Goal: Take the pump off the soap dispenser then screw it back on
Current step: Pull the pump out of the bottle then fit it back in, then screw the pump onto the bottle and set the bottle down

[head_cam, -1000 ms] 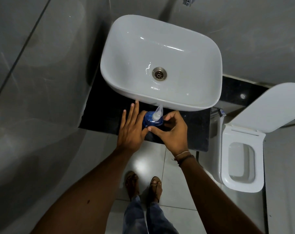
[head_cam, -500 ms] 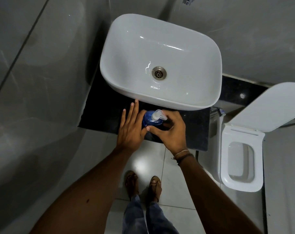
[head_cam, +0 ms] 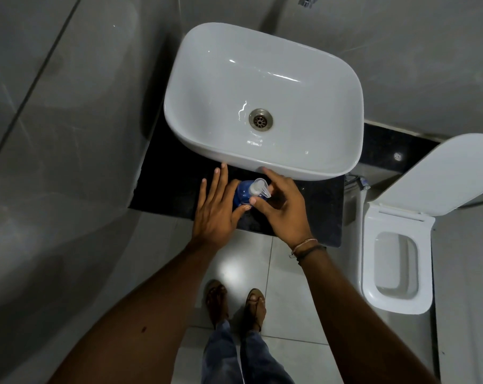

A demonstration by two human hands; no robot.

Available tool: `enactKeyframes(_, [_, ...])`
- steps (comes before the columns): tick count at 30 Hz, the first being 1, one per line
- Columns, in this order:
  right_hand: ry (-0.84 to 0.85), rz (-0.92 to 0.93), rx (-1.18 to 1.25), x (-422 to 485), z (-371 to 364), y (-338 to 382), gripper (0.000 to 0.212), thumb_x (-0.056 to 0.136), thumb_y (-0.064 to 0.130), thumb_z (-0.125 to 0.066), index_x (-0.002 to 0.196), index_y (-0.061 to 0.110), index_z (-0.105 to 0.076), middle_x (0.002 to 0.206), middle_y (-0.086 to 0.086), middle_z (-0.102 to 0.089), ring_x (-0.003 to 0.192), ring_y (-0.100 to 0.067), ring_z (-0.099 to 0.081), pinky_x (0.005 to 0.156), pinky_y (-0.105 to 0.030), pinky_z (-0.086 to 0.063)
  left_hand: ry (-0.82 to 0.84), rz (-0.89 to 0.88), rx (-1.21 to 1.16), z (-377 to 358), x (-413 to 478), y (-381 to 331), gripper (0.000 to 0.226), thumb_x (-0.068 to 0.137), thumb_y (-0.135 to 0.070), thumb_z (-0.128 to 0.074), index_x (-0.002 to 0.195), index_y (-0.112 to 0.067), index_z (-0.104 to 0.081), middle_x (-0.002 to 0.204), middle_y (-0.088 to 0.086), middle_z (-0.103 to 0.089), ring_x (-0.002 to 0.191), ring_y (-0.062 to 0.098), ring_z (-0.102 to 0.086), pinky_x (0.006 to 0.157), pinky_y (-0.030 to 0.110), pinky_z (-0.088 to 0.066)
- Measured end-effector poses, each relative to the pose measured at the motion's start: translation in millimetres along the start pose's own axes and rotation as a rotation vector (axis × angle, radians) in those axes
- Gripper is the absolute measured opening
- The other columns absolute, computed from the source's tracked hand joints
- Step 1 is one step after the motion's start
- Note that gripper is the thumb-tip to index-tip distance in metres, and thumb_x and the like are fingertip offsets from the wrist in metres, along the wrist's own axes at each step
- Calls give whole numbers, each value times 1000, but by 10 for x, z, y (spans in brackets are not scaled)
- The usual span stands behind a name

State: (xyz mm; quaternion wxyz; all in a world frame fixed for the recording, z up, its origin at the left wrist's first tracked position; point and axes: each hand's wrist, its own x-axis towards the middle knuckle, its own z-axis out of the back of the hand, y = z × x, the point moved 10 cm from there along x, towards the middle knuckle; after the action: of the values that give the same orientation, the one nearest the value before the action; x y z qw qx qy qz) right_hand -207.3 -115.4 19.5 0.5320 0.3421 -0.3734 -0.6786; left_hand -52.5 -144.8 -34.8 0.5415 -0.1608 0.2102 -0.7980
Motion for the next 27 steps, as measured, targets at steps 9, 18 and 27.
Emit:
enactKeyframes(9, [-130, -34, -9, 7, 31, 0, 35, 80, 13, -92, 113, 16, -81, 104, -12, -67, 92, -10, -66, 88, -14, -56, 3, -11, 16, -57, 3, 32, 63, 101, -51, -49, 152, -16, -40, 173, 14, -11, 161, 28, -8, 131, 54, -11])
enactKeyframes(18, [133, -1, -54, 105, -60, -8, 59, 86, 10, -86, 142, 14, -67, 109, -12, -58, 101, -12, -60, 100, -22, -51, 26, -5, -3, -19, 11, 17, 61, 101, -53, -44, 150, -16, -43, 173, 14, -10, 161, 28, -6, 131, 53, -9])
enactKeyframes(27, [-25, -2, -103, 36, -26, -76, 39, 85, 25, -87, 123, 18, -80, 105, -6, -63, 93, 0, -58, 92, -26, -57, 88, -34, 23, -33, 30, 15, 61, 102, -45, -51, 153, -14, -39, 173, 16, -6, 161, 29, -2, 131, 54, -7])
